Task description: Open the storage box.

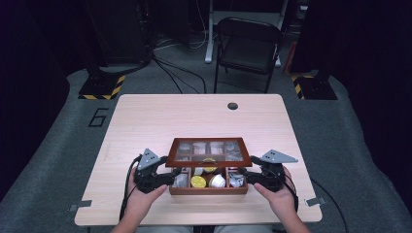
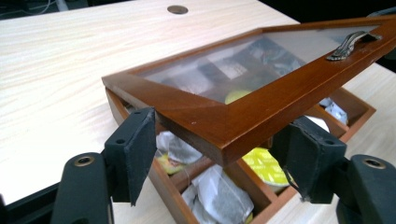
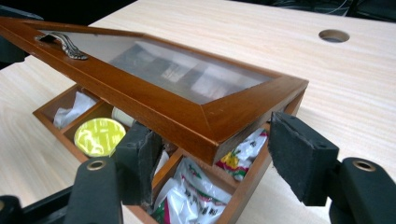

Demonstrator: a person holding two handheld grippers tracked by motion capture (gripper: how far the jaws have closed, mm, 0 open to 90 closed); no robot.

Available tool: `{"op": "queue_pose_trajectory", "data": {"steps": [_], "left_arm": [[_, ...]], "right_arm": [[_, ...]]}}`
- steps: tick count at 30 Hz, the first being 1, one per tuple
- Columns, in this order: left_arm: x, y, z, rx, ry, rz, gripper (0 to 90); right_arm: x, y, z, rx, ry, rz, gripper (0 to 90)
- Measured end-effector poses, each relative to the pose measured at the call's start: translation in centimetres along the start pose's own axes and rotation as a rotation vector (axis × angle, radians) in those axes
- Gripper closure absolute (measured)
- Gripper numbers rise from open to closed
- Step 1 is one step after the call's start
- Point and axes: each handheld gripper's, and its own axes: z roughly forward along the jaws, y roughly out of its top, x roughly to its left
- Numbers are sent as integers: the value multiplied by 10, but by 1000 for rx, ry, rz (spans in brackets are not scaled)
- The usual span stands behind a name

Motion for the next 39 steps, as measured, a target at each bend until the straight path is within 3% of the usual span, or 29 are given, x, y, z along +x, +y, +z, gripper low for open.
{"op": "queue_pose_trajectory", "data": {"steps": [13,18,24,33,39], "left_arm": [[5,12,7,-19,-5,-27,260],[8,22,9,-32,5,-15,258],[13,36,15,-48,19,-15,252],[24,56,23,-70,13,-48,252],[27,62,30,-72,26,-34,255]], "right_arm": [[2,14,3,-23,-13,-15,314],[1,23,6,-33,-18,-18,298],[-4,38,9,-43,-24,-15,293],[-11,63,16,-63,-30,-31,303],[-12,72,23,-67,-31,-45,303]]}}
